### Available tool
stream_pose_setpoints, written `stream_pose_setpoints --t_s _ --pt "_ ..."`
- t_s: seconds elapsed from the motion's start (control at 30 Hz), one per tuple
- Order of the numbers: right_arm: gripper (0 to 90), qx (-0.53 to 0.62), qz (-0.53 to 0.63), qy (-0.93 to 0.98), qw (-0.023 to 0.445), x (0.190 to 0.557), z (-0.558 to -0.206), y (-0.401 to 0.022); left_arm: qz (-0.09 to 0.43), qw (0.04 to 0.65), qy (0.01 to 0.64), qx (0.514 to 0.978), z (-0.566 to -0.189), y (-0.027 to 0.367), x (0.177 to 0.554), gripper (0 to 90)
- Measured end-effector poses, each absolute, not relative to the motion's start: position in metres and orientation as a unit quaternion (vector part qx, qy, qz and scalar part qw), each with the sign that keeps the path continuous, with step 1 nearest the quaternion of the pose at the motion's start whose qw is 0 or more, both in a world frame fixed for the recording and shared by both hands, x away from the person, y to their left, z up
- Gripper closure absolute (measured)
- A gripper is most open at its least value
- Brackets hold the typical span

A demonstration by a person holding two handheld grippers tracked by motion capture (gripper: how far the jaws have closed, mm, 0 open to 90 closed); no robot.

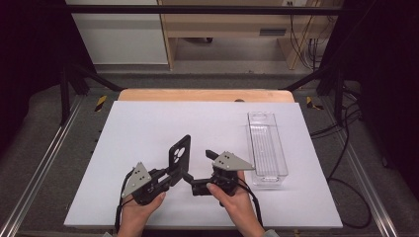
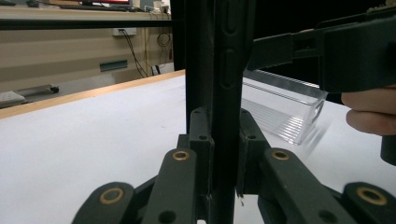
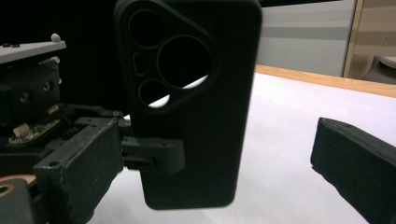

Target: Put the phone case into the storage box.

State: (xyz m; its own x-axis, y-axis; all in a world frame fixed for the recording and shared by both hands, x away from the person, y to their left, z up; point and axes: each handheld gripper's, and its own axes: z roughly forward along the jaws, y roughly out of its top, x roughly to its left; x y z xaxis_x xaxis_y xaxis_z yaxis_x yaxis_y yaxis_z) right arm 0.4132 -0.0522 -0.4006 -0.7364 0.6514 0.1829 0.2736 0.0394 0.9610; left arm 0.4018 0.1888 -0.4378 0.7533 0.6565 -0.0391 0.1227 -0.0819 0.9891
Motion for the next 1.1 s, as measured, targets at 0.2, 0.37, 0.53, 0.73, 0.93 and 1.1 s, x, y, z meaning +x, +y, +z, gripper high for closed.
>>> stream_pose_setpoints --t_s 0.2,0.37,0.53,0.73,0.93,1.1 --pt "2.4 0.33 0.621 0.695 0.148 0.41 -0.399 -0.049 0.21 0.617 0.265 0.711 -0.438 0.179 0.397 80.3" --pt "2.5 0.337 0.623 0.69 0.15 0.41 -0.399 -0.048 0.204 0.617 0.258 0.715 -0.438 0.173 0.394 80.4" --pt "2.3 0.342 0.628 0.683 0.152 0.409 -0.399 -0.048 0.199 0.616 0.251 0.719 -0.439 0.169 0.393 80.3" --pt "2.5 0.343 0.627 0.681 0.16 0.408 -0.399 -0.047 0.191 0.618 0.243 0.723 -0.439 0.164 0.389 80.3" --pt "3.1 0.349 0.624 0.676 0.18 0.407 -0.4 -0.046 0.184 0.62 0.236 0.725 -0.44 0.159 0.387 80.4" --pt "4.5 0.353 0.631 0.665 0.191 0.406 -0.4 -0.046 0.183 0.62 0.229 0.728 -0.44 0.156 0.385 80.3"
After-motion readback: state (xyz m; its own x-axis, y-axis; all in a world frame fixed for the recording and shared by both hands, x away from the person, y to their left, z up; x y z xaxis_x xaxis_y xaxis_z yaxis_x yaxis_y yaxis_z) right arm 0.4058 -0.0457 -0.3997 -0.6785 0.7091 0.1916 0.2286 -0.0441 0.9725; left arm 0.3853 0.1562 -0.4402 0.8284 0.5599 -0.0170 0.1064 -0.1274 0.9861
